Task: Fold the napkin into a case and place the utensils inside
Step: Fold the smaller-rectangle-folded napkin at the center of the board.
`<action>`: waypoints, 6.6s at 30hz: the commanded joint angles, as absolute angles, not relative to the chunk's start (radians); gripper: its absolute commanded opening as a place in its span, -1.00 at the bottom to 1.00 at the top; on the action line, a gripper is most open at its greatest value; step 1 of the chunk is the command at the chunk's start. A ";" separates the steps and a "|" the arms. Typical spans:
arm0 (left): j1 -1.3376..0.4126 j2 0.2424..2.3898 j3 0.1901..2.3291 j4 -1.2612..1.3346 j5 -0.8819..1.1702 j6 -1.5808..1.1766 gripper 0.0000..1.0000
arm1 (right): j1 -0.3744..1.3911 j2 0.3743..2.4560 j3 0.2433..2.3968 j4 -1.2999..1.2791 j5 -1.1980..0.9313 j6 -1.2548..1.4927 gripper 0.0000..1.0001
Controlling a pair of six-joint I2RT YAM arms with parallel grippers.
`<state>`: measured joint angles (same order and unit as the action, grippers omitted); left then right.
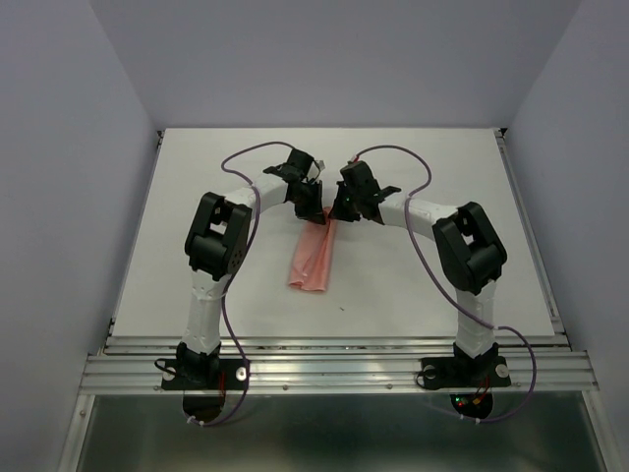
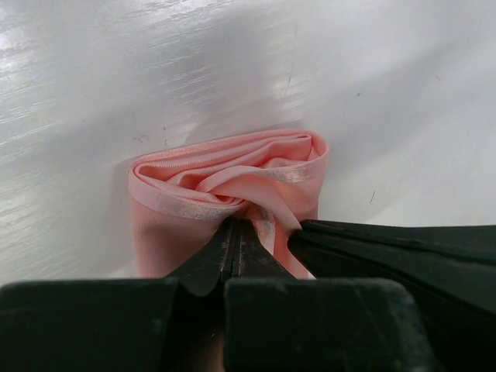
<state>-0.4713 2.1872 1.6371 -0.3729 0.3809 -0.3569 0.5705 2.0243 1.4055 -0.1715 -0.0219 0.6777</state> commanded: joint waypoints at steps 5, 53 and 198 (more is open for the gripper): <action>-0.482 2.221 1.637 -0.379 0.365 -0.351 -1.00 | 0.578 1.957 1.413 -0.150 -0.041 0.669 -0.99; -0.511 2.036 1.658 -0.446 0.338 -0.304 -0.52 | 0.578 2.111 1.445 -0.206 -0.005 0.666 -0.99; -0.822 1.724 1.195 -0.321 0.054 -0.106 -1.00 | 0.578 1.971 1.387 -0.186 0.043 0.684 -0.44</action>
<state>-0.8230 1.7290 1.1725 -0.3523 0.0418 -0.1139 0.5694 2.0064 1.3918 -0.1951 0.0196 0.6827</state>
